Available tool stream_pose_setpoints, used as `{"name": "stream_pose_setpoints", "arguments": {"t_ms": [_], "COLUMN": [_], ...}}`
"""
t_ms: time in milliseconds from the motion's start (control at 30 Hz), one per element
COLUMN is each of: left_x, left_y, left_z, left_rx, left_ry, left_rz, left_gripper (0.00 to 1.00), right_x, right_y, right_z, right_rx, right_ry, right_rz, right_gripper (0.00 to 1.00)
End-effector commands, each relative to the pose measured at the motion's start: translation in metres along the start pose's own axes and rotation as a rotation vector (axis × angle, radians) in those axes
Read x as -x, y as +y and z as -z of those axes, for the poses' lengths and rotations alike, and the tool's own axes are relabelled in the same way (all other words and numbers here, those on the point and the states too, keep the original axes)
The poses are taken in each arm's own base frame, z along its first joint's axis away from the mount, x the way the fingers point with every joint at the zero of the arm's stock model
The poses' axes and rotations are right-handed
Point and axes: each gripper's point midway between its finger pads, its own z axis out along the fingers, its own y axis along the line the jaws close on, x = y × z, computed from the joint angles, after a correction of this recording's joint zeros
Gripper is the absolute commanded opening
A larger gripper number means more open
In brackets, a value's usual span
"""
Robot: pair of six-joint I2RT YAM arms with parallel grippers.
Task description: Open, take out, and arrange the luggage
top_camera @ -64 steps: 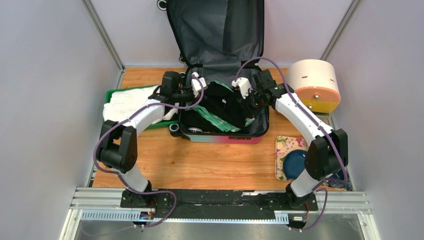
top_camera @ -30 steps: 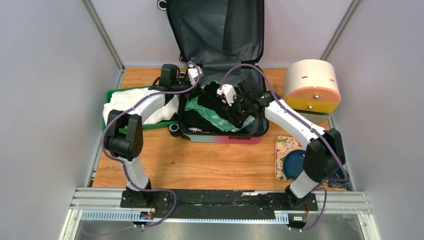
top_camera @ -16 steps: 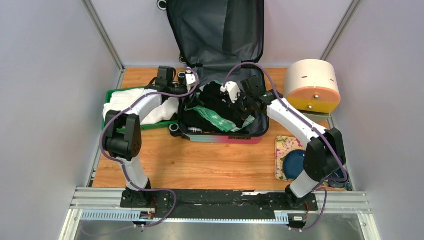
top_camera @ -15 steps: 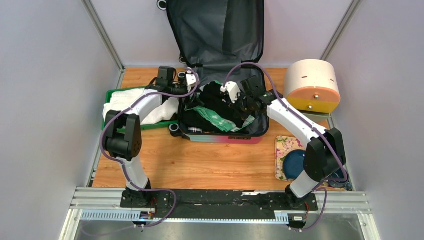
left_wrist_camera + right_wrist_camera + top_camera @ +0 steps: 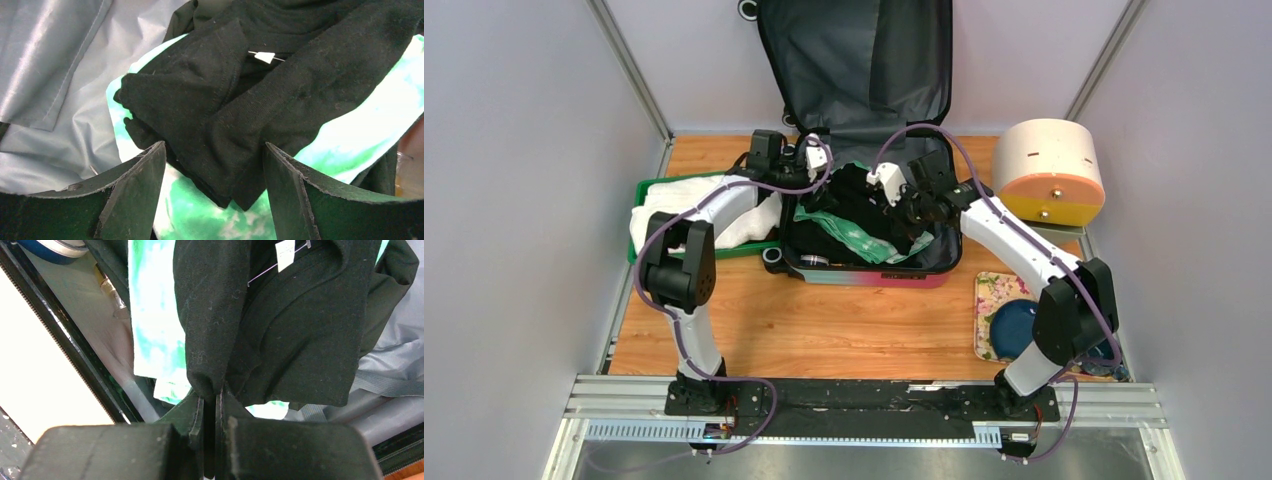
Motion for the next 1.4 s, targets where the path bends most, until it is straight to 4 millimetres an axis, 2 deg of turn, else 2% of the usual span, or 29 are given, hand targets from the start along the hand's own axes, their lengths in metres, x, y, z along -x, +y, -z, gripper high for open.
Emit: {"name": "stream_pose_setpoints", "arguments": {"t_ms": [0,67,133,167,233,267,333,433,467,500,600,667,700,833,867,900,933,967,1033,1067,1133,1167,1200,1233,1267,1300,1333,1367], "left_x": [0.030,0.032,0.031,0.032,0.035,0.036,0.045,0.065,0.071,0.083,0.118,0.141,0.152,0.175,0.182,0.185,0.186,0.190,0.194,0.198,0.197,0.202,0.195,0.195,0.197,0.193,0.193,0.194], "left_y": [0.003,-0.006,-0.010,-0.010,-0.016,-0.018,-0.021,-0.001,0.008,0.028,0.058,0.075,0.085,0.109,0.114,0.121,0.125,0.129,0.138,0.141,0.149,0.148,0.155,0.155,0.154,0.158,0.158,0.157], "left_z": [-0.009,-0.011,-0.013,-0.012,-0.009,-0.006,0.002,0.022,0.029,0.045,0.076,0.103,0.113,0.156,0.173,0.186,0.196,0.218,0.244,0.267,0.296,0.312,0.337,0.351,0.366,0.391,0.402,0.403], "left_rx": [-0.050,-0.091,-0.112,-0.113,-0.135,-0.145,-0.150,-0.075,-0.043,0.027,0.132,0.209,0.273,0.460,0.504,0.561,0.599,0.659,0.769,0.830,0.946,0.998,1.095,1.145,1.190,1.276,1.303,1.273], "left_ry": [-0.065,-0.070,-0.077,-0.079,-0.081,-0.082,-0.092,-0.136,-0.151,-0.190,-0.275,-0.319,-0.348,-0.392,-0.413,-0.429,-0.434,-0.441,-0.454,-0.459,-0.457,-0.461,-0.448,-0.448,-0.450,-0.451,-0.459,-0.464], "left_rz": [-0.076,-0.075,-0.065,-0.063,-0.066,-0.065,-0.054,0.025,0.052,0.105,0.161,0.137,0.129,0.099,0.105,0.121,0.120,0.106,0.095,0.079,0.075,0.060,0.061,0.055,0.047,0.051,0.048,0.039], "left_gripper": [0.80,0.77,0.69,0.57,0.42,0.23,0.01,0.00,0.00,0.00,0.00,0.00,0.00,0.00,0.00,0.00,0.00,0.00,0.00,0.00,0.00,0.00,0.00,0.00,0.00,0.00,0.00,0.00], "right_x": [0.016,0.017,0.021,0.021,0.025,0.025,0.033,0.047,0.061,0.070,0.115,0.152,0.164,0.222,0.234,0.255,0.267,0.278,0.310,0.322,0.346,0.356,0.370,0.378,0.386,0.394,0.402,0.411], "right_y": [-0.007,-0.007,-0.007,-0.008,-0.010,-0.012,-0.018,-0.032,-0.042,-0.046,-0.061,-0.067,-0.069,-0.078,-0.079,-0.083,-0.084,-0.079,-0.077,-0.067,-0.059,-0.047,-0.043,-0.037,-0.029,-0.025,-0.021,-0.014], "right_z": [0.022,0.024,0.027,0.028,0.032,0.033,0.038,0.047,0.054,0.058,0.079,0.096,0.100,0.124,0.126,0.134,0.134,0.134,0.140,0.141,0.138,0.132,0.140,0.139,0.127,0.129,0.131,0.135], "right_rx": [-0.038,-0.034,-0.041,-0.044,-0.055,-0.068,-0.090,-0.147,-0.181,-0.195,-0.254,-0.281,-0.290,-0.346,-0.347,-0.363,-0.364,-0.356,-0.373,-0.359,-0.364,-0.352,-0.367,-0.370,-0.366,-0.375,-0.385,-0.394], "right_ry": [-0.054,-0.056,-0.064,-0.061,-0.069,-0.069,-0.084,-0.114,-0.144,-0.163,-0.277,-0.389,-0.420,-0.557,-0.582,-0.631,-0.659,-0.687,-0.774,-0.811,-0.885,-0.912,-0.979,-1.014,-1.033,-1.071,-1.106,-1.135], "right_rz": [0.047,0.051,0.057,0.058,0.064,0.064,0.068,0.059,0.063,0.066,0.098,0.130,0.144,0.205,0.209,0.222,0.234,0.249,0.280,0.301,0.342,0.359,0.374,0.382,0.382,0.383,0.392,0.392], "right_gripper": [0.00,0.00,0.00,0.00,0.00,0.00,0.00,0.00,0.00,0.00,0.00,0.00,0.00,0.00,0.00,0.00,0.00,0.00,0.00,0.00,0.00,0.00,0.00,0.00,0.00,0.00,0.00,0.00]}}
